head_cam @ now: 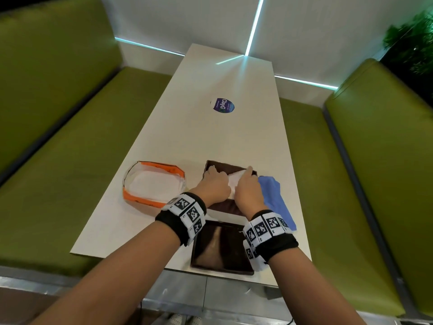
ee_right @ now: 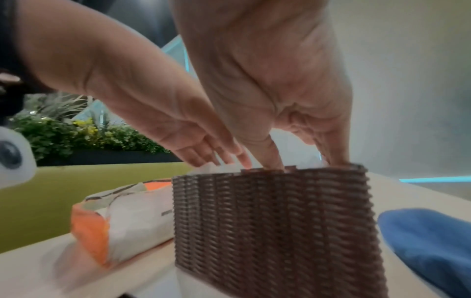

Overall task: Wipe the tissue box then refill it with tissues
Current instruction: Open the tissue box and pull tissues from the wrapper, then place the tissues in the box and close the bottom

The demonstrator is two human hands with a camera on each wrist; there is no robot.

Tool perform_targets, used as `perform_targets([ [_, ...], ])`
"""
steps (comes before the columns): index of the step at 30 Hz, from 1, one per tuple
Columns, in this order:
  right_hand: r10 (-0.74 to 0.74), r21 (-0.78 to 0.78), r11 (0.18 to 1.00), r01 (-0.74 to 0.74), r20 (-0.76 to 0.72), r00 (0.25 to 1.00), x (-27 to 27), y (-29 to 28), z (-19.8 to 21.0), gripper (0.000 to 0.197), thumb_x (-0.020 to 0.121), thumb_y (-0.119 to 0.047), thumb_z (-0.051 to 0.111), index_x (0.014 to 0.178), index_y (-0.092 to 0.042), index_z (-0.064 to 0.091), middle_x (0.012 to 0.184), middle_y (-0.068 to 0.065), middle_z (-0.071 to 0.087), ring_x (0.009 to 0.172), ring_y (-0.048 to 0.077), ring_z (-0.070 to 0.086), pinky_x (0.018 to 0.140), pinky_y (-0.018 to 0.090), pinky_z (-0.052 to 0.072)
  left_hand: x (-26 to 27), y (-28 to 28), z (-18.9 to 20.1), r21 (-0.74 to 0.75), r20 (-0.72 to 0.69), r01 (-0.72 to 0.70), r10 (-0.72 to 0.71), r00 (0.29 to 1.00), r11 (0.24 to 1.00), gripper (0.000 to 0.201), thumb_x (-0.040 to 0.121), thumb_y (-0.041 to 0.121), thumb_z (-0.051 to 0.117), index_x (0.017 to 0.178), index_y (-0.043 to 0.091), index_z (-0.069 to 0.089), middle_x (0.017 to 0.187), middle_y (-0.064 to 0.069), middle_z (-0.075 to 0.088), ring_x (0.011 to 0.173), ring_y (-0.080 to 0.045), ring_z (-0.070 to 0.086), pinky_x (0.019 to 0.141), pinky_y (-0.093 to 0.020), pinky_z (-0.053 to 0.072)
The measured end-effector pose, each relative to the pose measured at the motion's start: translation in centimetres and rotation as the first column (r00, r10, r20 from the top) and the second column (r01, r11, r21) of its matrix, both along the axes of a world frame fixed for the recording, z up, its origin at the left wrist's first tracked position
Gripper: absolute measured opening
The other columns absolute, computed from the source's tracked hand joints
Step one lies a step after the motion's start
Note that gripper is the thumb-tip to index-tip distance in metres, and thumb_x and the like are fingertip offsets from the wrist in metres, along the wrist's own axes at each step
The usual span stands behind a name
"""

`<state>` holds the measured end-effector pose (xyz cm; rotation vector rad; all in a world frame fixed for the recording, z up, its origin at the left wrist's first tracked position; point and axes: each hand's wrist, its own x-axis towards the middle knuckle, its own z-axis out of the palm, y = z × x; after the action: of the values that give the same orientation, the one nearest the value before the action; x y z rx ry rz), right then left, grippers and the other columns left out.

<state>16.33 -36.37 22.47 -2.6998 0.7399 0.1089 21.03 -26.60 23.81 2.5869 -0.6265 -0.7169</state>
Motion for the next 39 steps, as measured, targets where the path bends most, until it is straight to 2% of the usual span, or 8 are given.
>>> perform_targets([
  [3, 0.076, -0.147, 0.987, -0.067, 0.054, 0.996, -0.1, 0.1, 0.3, 0.07, 0.09, -0.002, 0.054, 0.148, -0.003, 0.017, 0.134, 0.021, 0.043, 0.12, 0.032, 0.048, 0.097, 0.035, 0.045, -0.1, -0.4, -0.4, -0.045, 0.083, 0.004, 0.0, 0.997, 0.999, 0.034, 0.096, 0.019, 0.043, 0.123, -0.001, 0.047, 0.143, -0.024, 0.031, 0.132, -0.04, 0.032, 0.108, -0.046, 0.034],
  [7, 0.104, -0.055, 0.993, -0.105, -0.03, 0.994, 0.1, -0.3, -0.2, 0.045, 0.091, -0.004, 0.049, 0.134, -0.002, 0.037, 0.13, 0.021, 0.05, 0.115, 0.031, 0.053, 0.091, 0.033, 0.045, 0.6, -0.3, -0.8, -0.084, -0.029, -0.05, 0.047, 0.998, 0.995, 0.045, 0.097, 0.019, 0.04, 0.138, -0.001, 0.039, 0.142, -0.025, 0.036, 0.129, -0.038, 0.039, 0.107, -0.044, 0.037],
  [11, 0.059, 0.069, 0.996, -0.053, -0.079, 0.995, 0.3, -0.2, -0.7, 0.052, 0.094, -0.01, 0.046, 0.141, 0.001, 0.027, 0.137, 0.024, 0.045, 0.124, 0.037, 0.049, 0.099, 0.04, 0.043, 0.4, 0.8, -1.4, -0.226, -0.076, -0.141, 0.127, 0.989, 0.964, 0.046, 0.095, 0.012, 0.041, 0.139, -0.001, 0.04, 0.141, -0.023, 0.041, 0.127, -0.033, 0.045, 0.099, -0.033, 0.039],
  [15, 0.07, 0.047, 0.997, -0.066, -0.097, 0.993, -0.1, 0.1, -0.7, 0.064, 0.094, -0.013, 0.045, 0.148, -0.001, 0.014, 0.137, 0.026, 0.045, 0.123, 0.037, 0.049, 0.103, 0.044, 0.043, 0.3, 3.1, -0.7, -0.483, -0.013, -0.253, 0.282, 0.959, 0.838, 0.038, 0.096, 0.008, 0.043, 0.132, 0.007, 0.056, 0.133, -0.011, 0.059, 0.123, -0.024, 0.054, 0.103, -0.03, 0.04],
  [19, 0.167, -0.092, 0.984, -0.154, 0.159, 0.973, -0.7, 2.7, 1.4, 0.058, 0.095, -0.015, 0.046, 0.148, -0.007, 0.023, 0.135, 0.017, 0.044, 0.118, 0.031, 0.05, 0.102, 0.04, 0.042, 1.9, 7.8, -0.3, -0.595, -0.056, -0.369, 0.422, 0.905, 0.714, 0.03, 0.095, 0.004, 0.042, 0.111, 0.009, 0.068, 0.111, -0.007, 0.069, 0.103, -0.023, 0.064, 0.094, -0.038, 0.053],
  [23, 0.355, 0.074, 0.911, -0.406, 0.362, 0.862, -0.6, 8.0, 2.8, 0.043, 0.093, -0.004, 0.045, 0.135, -0.005, 0.044, 0.131, 0.015, 0.048, 0.117, 0.029, 0.05, 0.098, 0.033, 0.04, 4.3, 12.3, -0.5, -0.483, 0.017, -0.39, 0.454, 0.891, 0.784, 0.035, 0.094, -0.001, 0.039, 0.111, 0.005, 0.069, 0.117, -0.011, 0.069, 0.109, -0.023, 0.062, 0.091, -0.024, 0.045],
  [31, 0.709, -0.095, 0.692, -0.716, -0.099, 0.698, 1.1, 14.2, -1.9, 0.031, 0.093, -0.009, 0.044, 0.122, -0.001, 0.053, 0.126, 0.015, 0.053, 0.118, 0.031, 0.051, 0.104, 0.041, 0.036, 6.1, 15.3, -2.2, -0.083, 0.187, -0.111, 0.125, 0.974, 0.99, 0.043, 0.097, 0.0, 0.038, 0.135, 0.01, 0.056, 0.137, -0.01, 0.058, 0.128, -0.026, 0.052, 0.1, -0.029, 0.038],
  [39, 0.732, -0.155, 0.643, -0.75, -0.165, 0.661, 0.8, 13.9, -3.6, 0.043, 0.092, -0.015, 0.043, 0.134, -0.006, 0.048, 0.142, 0.011, 0.047, 0.13, 0.026, 0.046, 0.118, 0.042, 0.017, 8.1, 15.7, -5.1, 0.282, 0.184, 0.05, -0.106, 0.977, 0.958, 0.049, 0.091, 0.034, 0.064, 0.132, 0.012, 0.05, 0.131, -0.011, 0.06, 0.122, -0.029, 0.052, 0.1, -0.041, 0.044],
])
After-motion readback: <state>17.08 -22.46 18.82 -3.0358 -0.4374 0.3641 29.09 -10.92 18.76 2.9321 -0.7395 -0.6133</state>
